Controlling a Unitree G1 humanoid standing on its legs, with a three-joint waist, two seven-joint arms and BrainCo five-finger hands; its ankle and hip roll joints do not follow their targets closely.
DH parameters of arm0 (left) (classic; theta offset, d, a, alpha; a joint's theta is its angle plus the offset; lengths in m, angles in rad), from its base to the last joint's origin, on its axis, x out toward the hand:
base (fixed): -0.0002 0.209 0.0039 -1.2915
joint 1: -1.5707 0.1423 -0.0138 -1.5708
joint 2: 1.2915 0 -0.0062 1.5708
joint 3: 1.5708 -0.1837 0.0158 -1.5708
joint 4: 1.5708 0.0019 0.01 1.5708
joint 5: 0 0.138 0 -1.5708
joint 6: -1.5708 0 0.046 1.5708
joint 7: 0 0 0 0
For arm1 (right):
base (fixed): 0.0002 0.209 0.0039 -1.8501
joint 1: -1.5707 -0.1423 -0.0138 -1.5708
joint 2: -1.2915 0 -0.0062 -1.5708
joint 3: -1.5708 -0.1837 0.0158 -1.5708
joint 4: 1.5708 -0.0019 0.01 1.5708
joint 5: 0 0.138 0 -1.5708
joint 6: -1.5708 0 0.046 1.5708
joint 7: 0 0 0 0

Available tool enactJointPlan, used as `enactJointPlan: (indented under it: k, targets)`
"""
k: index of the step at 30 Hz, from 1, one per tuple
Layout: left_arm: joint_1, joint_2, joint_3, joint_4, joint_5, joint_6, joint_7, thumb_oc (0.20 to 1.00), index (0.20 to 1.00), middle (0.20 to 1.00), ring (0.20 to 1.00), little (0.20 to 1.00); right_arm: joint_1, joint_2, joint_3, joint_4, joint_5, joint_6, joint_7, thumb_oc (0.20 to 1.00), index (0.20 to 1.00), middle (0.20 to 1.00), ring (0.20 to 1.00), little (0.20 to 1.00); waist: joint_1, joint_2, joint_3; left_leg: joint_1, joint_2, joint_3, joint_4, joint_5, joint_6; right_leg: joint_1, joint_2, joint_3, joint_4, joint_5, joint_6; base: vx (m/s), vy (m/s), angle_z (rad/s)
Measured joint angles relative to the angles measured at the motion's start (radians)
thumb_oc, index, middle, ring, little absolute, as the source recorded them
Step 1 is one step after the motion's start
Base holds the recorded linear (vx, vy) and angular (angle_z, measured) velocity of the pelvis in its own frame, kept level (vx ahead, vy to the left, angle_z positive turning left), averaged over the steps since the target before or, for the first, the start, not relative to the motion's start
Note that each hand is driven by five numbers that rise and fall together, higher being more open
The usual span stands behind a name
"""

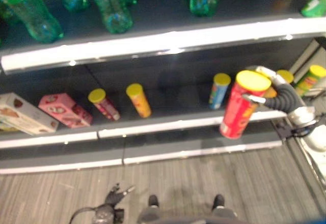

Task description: Put the goods on the table back onto the shelves and tidy them up.

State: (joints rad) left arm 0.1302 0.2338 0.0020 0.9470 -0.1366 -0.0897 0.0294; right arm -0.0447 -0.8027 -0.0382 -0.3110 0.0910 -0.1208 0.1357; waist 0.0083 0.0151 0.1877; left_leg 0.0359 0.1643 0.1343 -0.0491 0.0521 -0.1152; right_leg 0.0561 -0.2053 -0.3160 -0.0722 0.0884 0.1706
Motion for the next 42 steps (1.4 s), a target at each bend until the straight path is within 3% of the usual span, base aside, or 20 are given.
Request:
enactJointPlan:
  k: [5,10,14,19,21,24,30,42]
  targets:
    - [0.037,0.002,0.0,-0.001,0.0,0.001,0.002,1.0,1.0,1.0,1.0,1.0,0.0,0.006,0.104,0.001,-0.06,0.0,0.022,0.2,0.2,0.2,0.2,0.2,0.004,-0.016,-0.005,0.003,-0.018,-0.016,-0.018,0.008,-0.003,0.018,-0.015,-0.023,-0.015,0.006,0.009,0.02,-0.018,0.14]
    - [0.059,-0.001,-0.002,0.008,0.0,0.002,0.007,1.0,1.0,1.0,1.0,1.0,-0.048,0.056,0.23,0.072,-0.136,-0.002,0.024,0.2,0.2,0.2,0.2,0.2,0.033,-0.021,-0.006,0.002,-0.026,-0.03,-0.022,0.011,-0.002,0.029,-0.022,-0.036,-0.015,0.005,0.012,0.02,0.001,0.08]
    - [0.061,0.002,-0.001,0.009,0.0,0.003,0.012,1.0,1.0,1.0,1.0,1.0,-0.063,0.066,0.232,0.107,-0.203,-0.002,0.014,0.2,0.2,0.2,0.2,0.2,0.051,-0.017,-0.004,-0.017,-0.038,-0.054,-0.017,0.015,0.003,0.027,-0.033,-0.059,-0.015,0.004,0.015,-0.03,0.001,0.23]
    - [0.046,0.002,-0.01,0.004,0.0,0.003,0.038,1.0,1.0,1.0,1.0,1.0,-0.116,0.143,0.228,0.15,-0.3,-0.002,-0.098,0.2,0.2,0.2,0.2,0.2,0.06,0.016,0.05,-0.093,-0.05,-0.083,0.043,0.014,0.005,-0.022,-0.056,-0.084,0.042,-0.011,0.018,-0.09,0.004,0.17]
    - [0.031,0.001,-0.024,0.003,-0.001,0.002,0.054,1.0,1.0,1.0,1.0,1.0,-0.169,0.142,0.238,0.173,-0.357,-0.001,-0.151,0.2,0.2,0.2,0.2,0.2,0.068,0.052,0.102,-0.128,-0.053,-0.098,0.068,0.013,0.008,-0.052,-0.067,-0.09,0.077,-0.02,0.017,-0.11,0.009,0.15]
    - [0.021,-0.001,-0.053,-0.013,-0.001,0.0,0.068,1.0,1.0,1.0,1.0,1.0,-0.26,0.143,0.264,0.217,-0.43,0.001,-0.226,0.2,0.2,0.2,0.2,0.2,0.081,0.079,0.156,-0.183,-0.054,-0.102,0.095,0.016,0.013,-0.108,-0.078,-0.086,0.118,-0.031,0.01,-0.08,0.004,0.08]
    - [0.012,-0.002,-0.083,-0.059,-0.005,-0.006,0.094,1.0,1.0,1.0,1.0,1.0,-0.33,0.188,0.241,0.225,-0.49,0.006,-0.369,0.2,0.2,0.2,0.2,0.2,0.104,0.085,0.206,-0.249,-0.078,-0.13,0.103,0.026,0.029,-0.165,-0.106,-0.107,0.155,-0.04,0.004,-0.05,0.006,0.15]
    - [-0.035,0.021,-0.135,-0.114,-0.023,-0.035,0.15,1.0,1.0,1.0,1.0,1.0,-0.515,0.168,0.262,0.298,-0.668,0.032,-0.565,0.2,0.2,0.2,0.2,0.2,0.141,0.081,0.259,-0.296,-0.092,-0.132,0.104,0.029,0.031,-0.21,-0.118,-0.114,0.162,-0.032,0.019,-0.03,0.007,0.03]
